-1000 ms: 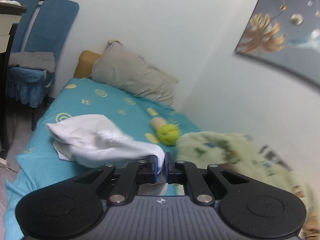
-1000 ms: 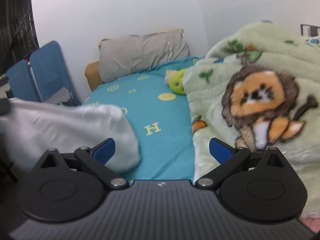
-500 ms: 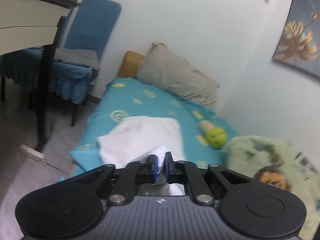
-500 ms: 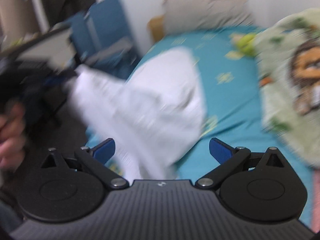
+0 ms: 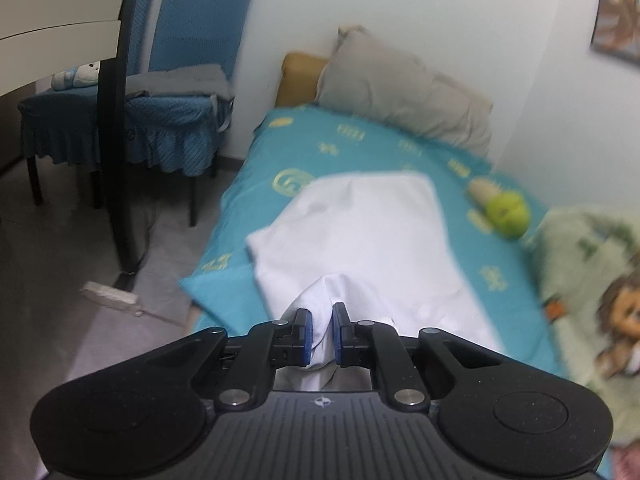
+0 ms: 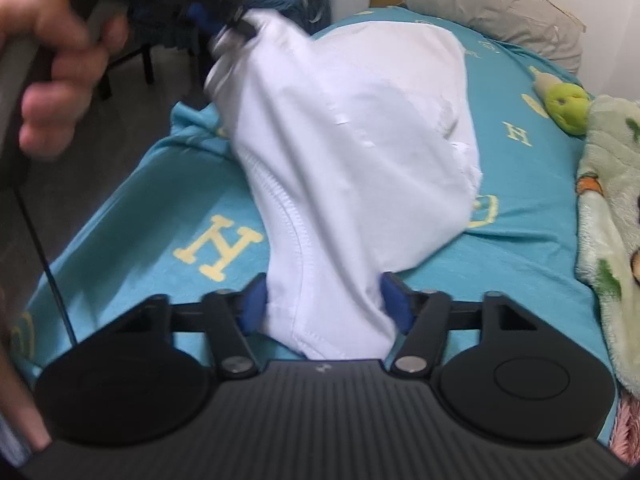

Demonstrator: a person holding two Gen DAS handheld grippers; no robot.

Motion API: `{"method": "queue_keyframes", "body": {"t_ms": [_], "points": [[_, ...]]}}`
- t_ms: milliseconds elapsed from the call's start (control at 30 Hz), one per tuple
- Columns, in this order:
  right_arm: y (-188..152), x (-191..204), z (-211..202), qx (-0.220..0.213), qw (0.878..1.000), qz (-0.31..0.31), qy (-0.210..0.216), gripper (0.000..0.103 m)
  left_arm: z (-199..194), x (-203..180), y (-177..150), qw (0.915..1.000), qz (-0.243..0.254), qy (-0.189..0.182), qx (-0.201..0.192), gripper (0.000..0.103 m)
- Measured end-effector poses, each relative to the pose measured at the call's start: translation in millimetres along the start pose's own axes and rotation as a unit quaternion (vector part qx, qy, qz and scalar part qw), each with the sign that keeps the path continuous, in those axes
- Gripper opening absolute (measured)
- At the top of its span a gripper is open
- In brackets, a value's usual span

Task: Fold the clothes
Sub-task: 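Grasp another edge of the shirt with the right gripper while the left gripper holds it up, then lift the shirt with both grippers and shake it loose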

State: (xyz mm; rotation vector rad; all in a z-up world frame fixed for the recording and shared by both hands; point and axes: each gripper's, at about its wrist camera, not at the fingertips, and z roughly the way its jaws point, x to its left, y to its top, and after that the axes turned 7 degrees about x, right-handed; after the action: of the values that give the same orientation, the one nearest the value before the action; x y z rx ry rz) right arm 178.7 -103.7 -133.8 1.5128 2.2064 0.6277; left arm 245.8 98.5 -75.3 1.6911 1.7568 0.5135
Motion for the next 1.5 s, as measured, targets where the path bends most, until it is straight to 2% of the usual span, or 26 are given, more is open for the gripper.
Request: {"method": "queue_keyframes", "body": {"t_ms": [33, 133, 200, 333, 367, 467, 533, 633, 733, 833, 933, 1000, 1067, 1300, 1400, 1500], "points": [[1, -5, -2, -0.003, 1.000, 0.010, 0.001, 0.043, 4, -2, -2, 0.9998, 0.012, 0.012, 0.009, 0.012], [4, -24, -13, -0.018, 0.998, 0.052, 0.012, 0.031, 11, -7, -8, 0.9976, 0.050, 0.038, 0.027, 0.013], [6, -39, -22, -0.037, 0.996, 0.083, 0.017, 0.031, 9, -10, -10, 0.9959, 0.072, 0.042, 0.035, 0.015], [8, -70, -37, -0.067, 0.987, 0.147, 0.028, 0.031, -9, -19, -16, 0.9898, 0.125, 0.048, 0.047, 0.029], [8, -76, -38, -0.068, 0.984, 0.161, 0.031, 0.031, -18, -21, -17, 0.9886, 0.135, 0.047, 0.049, 0.029], [6, -93, -40, -0.074, 0.976, 0.203, 0.038, 0.031, -48, -31, -30, 0.9840, 0.171, 0.039, 0.033, 0.038], [6, -105, -41, -0.077, 0.969, 0.231, 0.043, 0.031, -68, -39, -43, 0.9768, 0.210, 0.039, 0.020, 0.042], [4, -123, -43, -0.082, 0.957, 0.273, 0.051, 0.031, -81, -60, -65, 0.9574, 0.288, 0.022, 0.007, 0.045], [3, -140, -45, -0.087, 0.944, 0.314, 0.058, 0.031, -85, -83, -87, 0.9314, 0.364, 0.002, 0.002, 0.045], [1, -150, -44, -0.087, 0.937, 0.334, 0.050, 0.032, -73, -110, -110, 0.8986, 0.439, -0.014, 0.010, 0.046], [-1, -158, -42, -0.084, 0.932, 0.349, 0.042, 0.032, -57, -130, -142, 0.8565, 0.516, 0.009, 0.003, 0.046], [-2, -160, -40, -0.081, 0.930, 0.356, 0.038, 0.032, -50, -139, -164, 0.8174, 0.575, 0.028, -0.003, 0.046], [-3, -162, -38, -0.076, 0.929, 0.360, 0.035, 0.032, -44, -137, -181, 0.7848, 0.618, 0.042, -0.014, 0.047], [-4, -163, -34, -0.067, 0.928, 0.365, 0.029, 0.032, -36, -124, -217, 0.7001, 0.706, 0.093, -0.050, 0.053], [-5, -163, -33, -0.064, 0.929, 0.365, 0.025, 0.033, -38, -120, -226, 0.6765, 0.730, 0.084, -0.047, 0.057], [-5, -163, -32, -0.062, 0.928, 0.366, 0.022, 0.033, -38, -117, -228, 0.6683, 0.737, 0.085, -0.050, 0.059]]}}
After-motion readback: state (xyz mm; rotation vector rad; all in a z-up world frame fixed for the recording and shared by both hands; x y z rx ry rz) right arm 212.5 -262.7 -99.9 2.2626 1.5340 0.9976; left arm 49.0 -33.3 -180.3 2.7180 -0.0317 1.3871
